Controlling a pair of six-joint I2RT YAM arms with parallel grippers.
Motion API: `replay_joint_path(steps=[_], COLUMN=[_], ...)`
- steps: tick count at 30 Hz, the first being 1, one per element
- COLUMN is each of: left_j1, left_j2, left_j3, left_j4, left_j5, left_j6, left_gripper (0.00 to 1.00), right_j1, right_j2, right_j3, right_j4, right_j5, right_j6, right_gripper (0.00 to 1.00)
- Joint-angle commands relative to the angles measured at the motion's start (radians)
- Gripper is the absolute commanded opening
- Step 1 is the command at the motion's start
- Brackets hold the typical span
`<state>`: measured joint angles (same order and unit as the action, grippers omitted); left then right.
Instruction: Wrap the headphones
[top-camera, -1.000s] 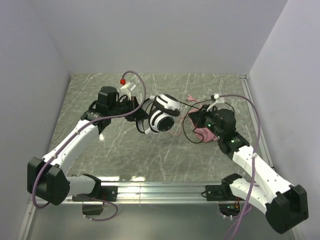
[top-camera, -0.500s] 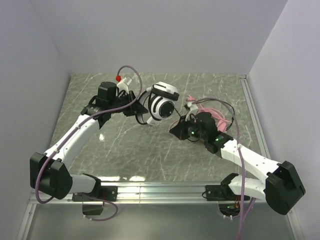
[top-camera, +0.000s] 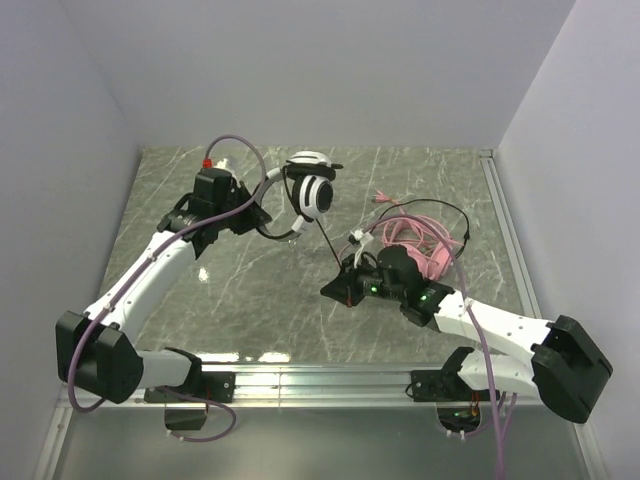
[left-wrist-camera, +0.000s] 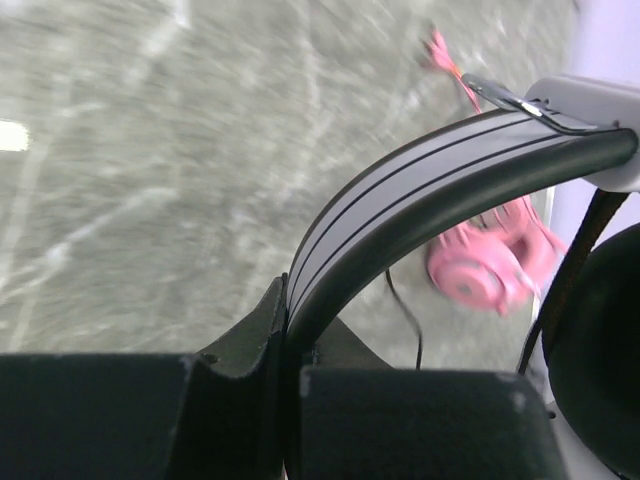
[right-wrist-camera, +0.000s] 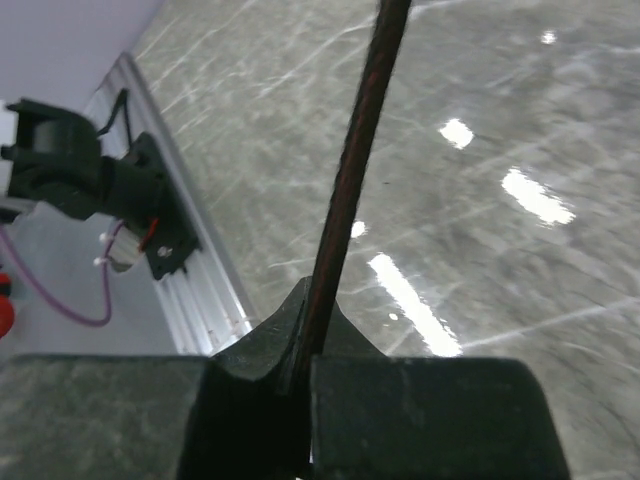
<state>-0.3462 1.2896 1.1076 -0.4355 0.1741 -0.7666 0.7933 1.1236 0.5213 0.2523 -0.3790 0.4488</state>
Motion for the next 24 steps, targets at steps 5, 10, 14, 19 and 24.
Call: replay_joint_path(steps=[5,10,14,19,24], left_j1=[0.007,0.009,0.009,0.009,0.009], left_j2=[-0.137,-0.168,-0.145,-0.13,-0.075], left_j3=[0.028,0.017,0.037,0.04,0.098], left_j4=[0.066,0.041,0.003,-0.019,-0.13], left_j5=[-0.321,-0.497,-0.55,-0.608,-0.783], left_j6=[-0.086,-0.097,-0.096,-0.079,-0.12], left_gripper=[0.0,0.0,0.0,0.0,0.0], right_j1=[0.057,0.109,0.138,0.161,0.202], right_j2=[-0.037,-0.067,-0.102,-0.168,-0.261], right_j3=[-0.03,-0.032,-0.041,-0.061,-0.047], right_j4=[0.071,0.021,-0.013,-0.06,-0.142], right_j5=[-0.09,-0.118,-0.12,-0.124,-0.106], right_j6=[-0.025,-0.07,-0.084,-0.093,-0.102], right_gripper=[0.0,0.0,0.0,0.0,0.0])
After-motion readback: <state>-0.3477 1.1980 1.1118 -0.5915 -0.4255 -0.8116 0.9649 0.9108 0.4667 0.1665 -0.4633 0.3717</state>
